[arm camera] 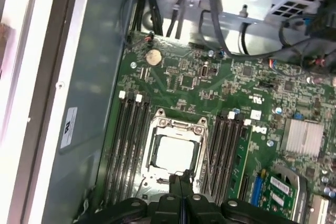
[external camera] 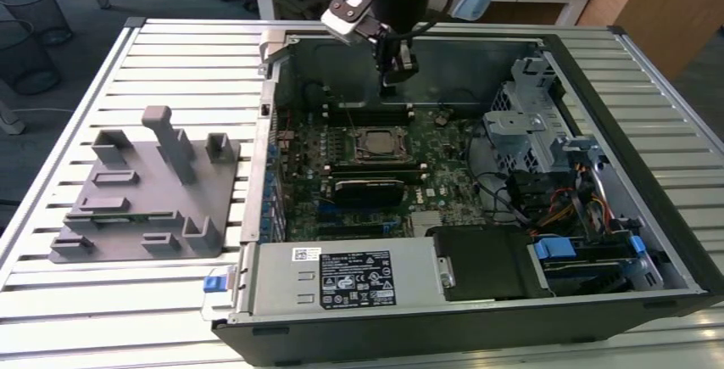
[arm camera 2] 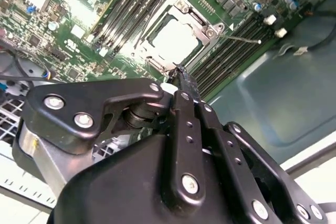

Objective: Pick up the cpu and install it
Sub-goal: 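Install the first cpu locking lever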

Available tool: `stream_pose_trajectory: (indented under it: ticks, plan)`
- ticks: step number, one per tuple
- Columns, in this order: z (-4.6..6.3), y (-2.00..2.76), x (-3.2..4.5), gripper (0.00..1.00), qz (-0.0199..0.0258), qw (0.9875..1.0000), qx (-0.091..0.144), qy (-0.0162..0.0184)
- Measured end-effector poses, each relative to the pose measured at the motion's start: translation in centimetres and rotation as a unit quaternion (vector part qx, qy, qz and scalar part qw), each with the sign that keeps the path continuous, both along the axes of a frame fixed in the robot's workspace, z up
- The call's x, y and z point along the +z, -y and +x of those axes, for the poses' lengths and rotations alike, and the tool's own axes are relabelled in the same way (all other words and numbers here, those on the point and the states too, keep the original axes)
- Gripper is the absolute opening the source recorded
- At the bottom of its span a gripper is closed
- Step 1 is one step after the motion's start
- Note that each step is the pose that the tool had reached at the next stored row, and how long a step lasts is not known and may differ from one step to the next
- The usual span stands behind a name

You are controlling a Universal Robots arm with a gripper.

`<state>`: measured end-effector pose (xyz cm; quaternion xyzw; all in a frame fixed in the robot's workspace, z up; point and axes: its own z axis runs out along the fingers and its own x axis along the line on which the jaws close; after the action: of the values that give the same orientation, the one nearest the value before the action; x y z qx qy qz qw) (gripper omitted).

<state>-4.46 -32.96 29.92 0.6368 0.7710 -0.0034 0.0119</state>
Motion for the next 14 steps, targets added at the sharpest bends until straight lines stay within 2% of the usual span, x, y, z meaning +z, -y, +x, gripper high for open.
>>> stream_pose_trajectory:
  ticks: [3,7,11,14]
  plan:
    - [0.0,0.02,-0.54,0.11,0.0001,1.0000,0.007,-0.0001]
    - [0.0,0.03,-0.90,0.11,0.0001,0.9992,0.040,-0.0002]
    - [0.0,0.02,-1.22,0.11,0.0001,0.9971,0.077,-0.0002]
    - [0.0,0.03,-1.28,0.11,-0.0001,0.9947,0.103,-0.0003]
